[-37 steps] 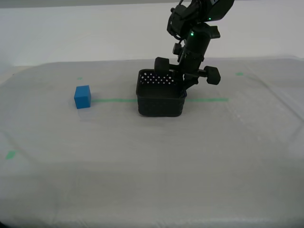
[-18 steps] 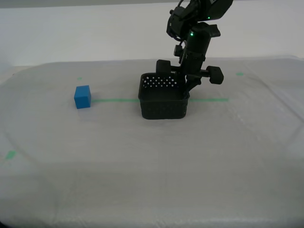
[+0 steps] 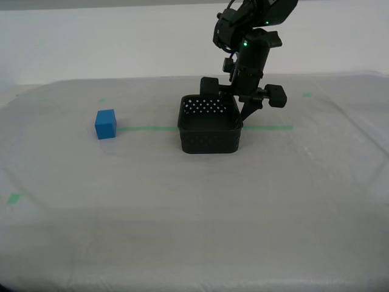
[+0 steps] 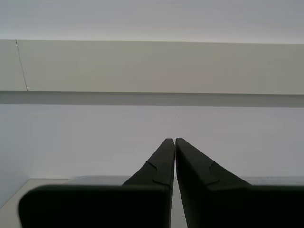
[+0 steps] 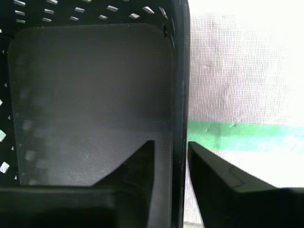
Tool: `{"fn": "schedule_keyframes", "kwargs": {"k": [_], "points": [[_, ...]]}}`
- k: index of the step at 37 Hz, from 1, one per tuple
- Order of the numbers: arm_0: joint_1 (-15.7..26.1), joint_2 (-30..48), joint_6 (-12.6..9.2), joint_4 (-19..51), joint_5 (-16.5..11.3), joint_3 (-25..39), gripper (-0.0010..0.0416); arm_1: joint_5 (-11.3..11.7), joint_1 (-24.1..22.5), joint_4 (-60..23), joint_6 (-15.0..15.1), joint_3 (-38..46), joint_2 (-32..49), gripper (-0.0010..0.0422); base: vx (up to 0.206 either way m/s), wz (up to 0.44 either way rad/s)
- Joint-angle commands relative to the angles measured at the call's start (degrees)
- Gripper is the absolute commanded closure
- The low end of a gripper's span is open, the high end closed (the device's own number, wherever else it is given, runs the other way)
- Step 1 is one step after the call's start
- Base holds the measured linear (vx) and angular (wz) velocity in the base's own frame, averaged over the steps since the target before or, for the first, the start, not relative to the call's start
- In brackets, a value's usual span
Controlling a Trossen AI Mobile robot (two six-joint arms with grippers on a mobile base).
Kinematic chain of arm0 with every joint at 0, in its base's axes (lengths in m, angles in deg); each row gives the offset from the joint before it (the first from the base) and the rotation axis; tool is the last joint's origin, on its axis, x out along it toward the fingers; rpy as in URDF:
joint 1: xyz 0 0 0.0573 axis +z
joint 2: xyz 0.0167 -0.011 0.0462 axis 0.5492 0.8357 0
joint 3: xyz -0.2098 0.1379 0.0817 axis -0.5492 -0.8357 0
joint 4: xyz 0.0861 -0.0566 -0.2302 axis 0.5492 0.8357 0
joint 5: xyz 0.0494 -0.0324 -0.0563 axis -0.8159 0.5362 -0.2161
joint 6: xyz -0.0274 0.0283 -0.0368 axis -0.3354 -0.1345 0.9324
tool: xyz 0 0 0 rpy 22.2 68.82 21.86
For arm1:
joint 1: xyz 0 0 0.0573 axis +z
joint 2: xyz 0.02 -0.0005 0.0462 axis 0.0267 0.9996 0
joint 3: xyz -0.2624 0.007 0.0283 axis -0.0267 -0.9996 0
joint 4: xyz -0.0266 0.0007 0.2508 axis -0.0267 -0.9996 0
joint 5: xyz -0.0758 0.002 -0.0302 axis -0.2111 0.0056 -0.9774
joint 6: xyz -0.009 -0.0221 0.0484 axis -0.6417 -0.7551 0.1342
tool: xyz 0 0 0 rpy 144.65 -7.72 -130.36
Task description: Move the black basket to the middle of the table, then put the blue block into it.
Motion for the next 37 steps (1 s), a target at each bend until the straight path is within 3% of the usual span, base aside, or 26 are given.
{"fn": "schedule_keyframes", "kwargs": {"k": [1, 13, 19, 25, 32, 37], "points": [[0.0, 0.0, 0.1, 0.1, 0.5, 0.1, 0.0256, 0.0, 0.0, 0.3, 0.1, 0.0, 0.0, 0.0412, 0.000, 0.000], [0.0, -0.4, 1.0, 0.1, 1.1, 0.1, 0.0070, 0.0, 0.0, 0.3, 0.1, 0.0, 0.0, 0.0412, 0.000, 0.000], [0.0, -0.4, 2.5, 0.1, 1.1, 0.1, 0.0000, 0.0, 0.0, 0.3, 0.1, 0.0, 0.0, 0.0412, 0.000, 0.000], [0.1, -1.2, 2.5, 0.1, 1.1, 0.1, 0.0024, 0.0, 0.0, 0.3, 0.1, 0.0, 0.0, 0.0412, 0.000, 0.000], [0.1, -3.4, 3.4, -0.2, 1.7, 0.1, 0.0002, 0.0, 0.0, 0.3, 0.1, 0.1, 0.0, 0.0412, 0.000, 0.000], [0.1, -5.0, 3.8, 0.3, 1.7, 0.1, 0.0009, 0.0, 0.0, 0.3, 0.1, 0.0, 0.0, 0.0412, 0.000, 0.000]]}}
